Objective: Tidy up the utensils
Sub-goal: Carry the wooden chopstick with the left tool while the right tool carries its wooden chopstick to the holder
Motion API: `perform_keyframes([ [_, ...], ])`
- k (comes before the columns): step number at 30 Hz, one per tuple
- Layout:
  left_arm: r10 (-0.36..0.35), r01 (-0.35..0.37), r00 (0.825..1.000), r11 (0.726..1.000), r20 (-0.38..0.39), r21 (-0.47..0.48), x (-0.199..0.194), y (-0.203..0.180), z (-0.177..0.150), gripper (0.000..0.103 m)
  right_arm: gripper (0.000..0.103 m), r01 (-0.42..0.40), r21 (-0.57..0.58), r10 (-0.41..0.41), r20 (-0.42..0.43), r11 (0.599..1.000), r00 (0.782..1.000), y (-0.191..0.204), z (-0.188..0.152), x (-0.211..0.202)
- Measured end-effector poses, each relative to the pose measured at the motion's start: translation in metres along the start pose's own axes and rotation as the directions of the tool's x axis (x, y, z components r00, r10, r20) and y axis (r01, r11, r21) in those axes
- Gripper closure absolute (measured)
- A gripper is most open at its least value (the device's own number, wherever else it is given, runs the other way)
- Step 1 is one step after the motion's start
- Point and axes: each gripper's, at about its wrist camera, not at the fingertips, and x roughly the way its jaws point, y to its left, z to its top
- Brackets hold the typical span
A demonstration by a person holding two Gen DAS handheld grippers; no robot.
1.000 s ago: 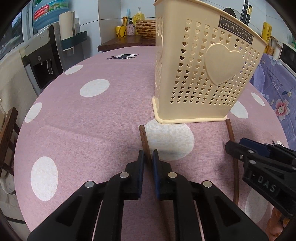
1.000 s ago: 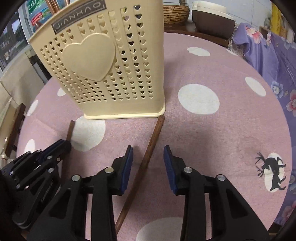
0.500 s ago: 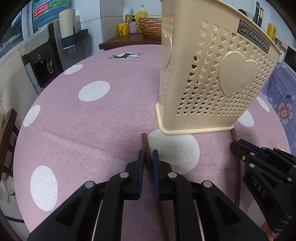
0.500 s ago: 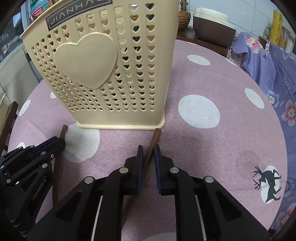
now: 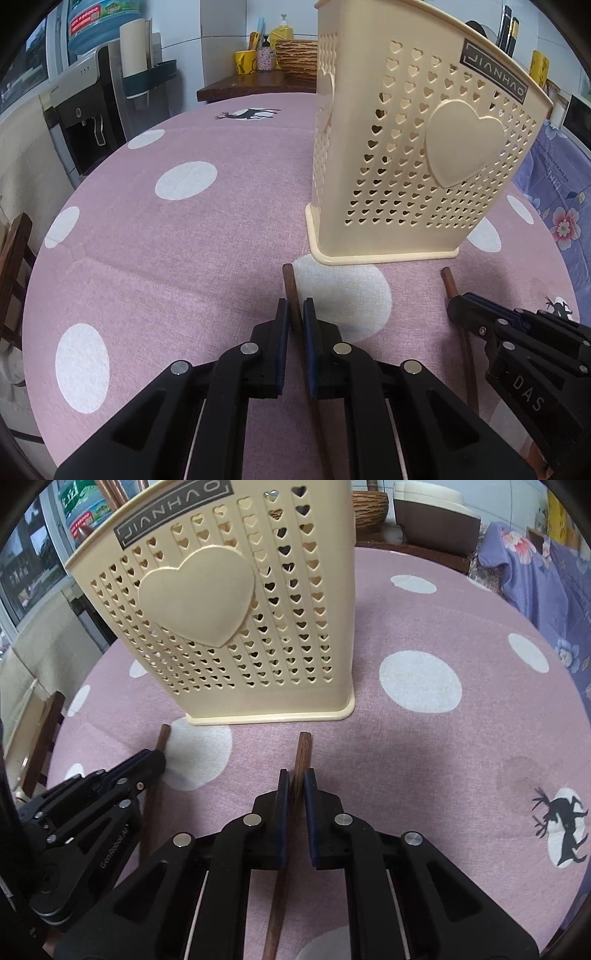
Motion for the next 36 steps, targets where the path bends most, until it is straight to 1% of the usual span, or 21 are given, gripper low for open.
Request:
perform_keyframes([
  [4,-0.017,0.017,1.000,1.000,0.005,-0.011,-0.001,0.001,-0.001,0.094,0.095,-0.073,0.041,0.073,0.004,0.996,0.997,-0.002,-0.003,-0.008],
  [8,-0.043,0.044,0.999,0.999,0.011,-0.032,-0.002,0.004,0.000,0.095,0.095,-0.155,0.071,0.154,0.018,0.985,0.988,-0.003,-0.004,-0.017],
  [9,-0.045,0.045,0.999,0.998,0.016,-0.033,-0.003,0.004,0.000,0.095,0.095,-0.164,0.069,0.163,0.022,0.984,0.986,-0.002,-0.004,-0.022],
  [16,-0.068,0.071,0.996,0.997,0.054,-0.043,-0.017,0.003,0.001,0.095,0.095,-0.201,0.050,0.198,0.061,0.978,0.978,0.005,-0.003,-0.042],
  [17,-0.072,0.075,0.996,0.996,0.061,-0.045,-0.020,0.004,0.001,0.095,0.095,-0.194,0.050,0.191,0.066,0.980,0.979,0.004,-0.001,-0.043],
  [20,-0.085,0.089,0.993,0.994,0.085,-0.056,-0.030,0.008,0.002,0.095,0.095,-0.207,0.040,0.203,0.088,0.978,0.975,0.003,-0.001,-0.053],
  [26,-0.126,0.137,0.982,0.988,0.141,-0.070,-0.056,0.016,0.007,0.095,0.095,-0.222,0.007,0.219,0.141,0.975,0.965,0.000,0.005,-0.077],
  [28,-0.135,0.147,0.978,0.987,0.159,-0.067,-0.065,0.016,0.009,0.095,0.095,-0.230,-0.003,0.227,0.163,0.973,0.960,0.000,0.008,-0.087],
  [29,-0.137,0.149,0.976,0.987,0.170,-0.063,-0.070,0.016,0.010,0.095,0.095,-0.226,-0.003,0.222,0.198,0.974,0.955,-0.001,0.010,-0.093],
  [31,-0.145,0.159,0.970,0.986,0.195,-0.056,-0.080,0.017,0.013,0.095,0.095,-0.229,-0.019,0.228,0.226,0.973,0.947,0.000,0.013,-0.105],
  [36,-0.159,0.176,0.953,0.983,0.259,-0.044,-0.109,0.020,0.024,0.096,0.095,-0.231,-0.087,0.247,0.295,0.969,0.923,0.008,0.022,-0.140],
])
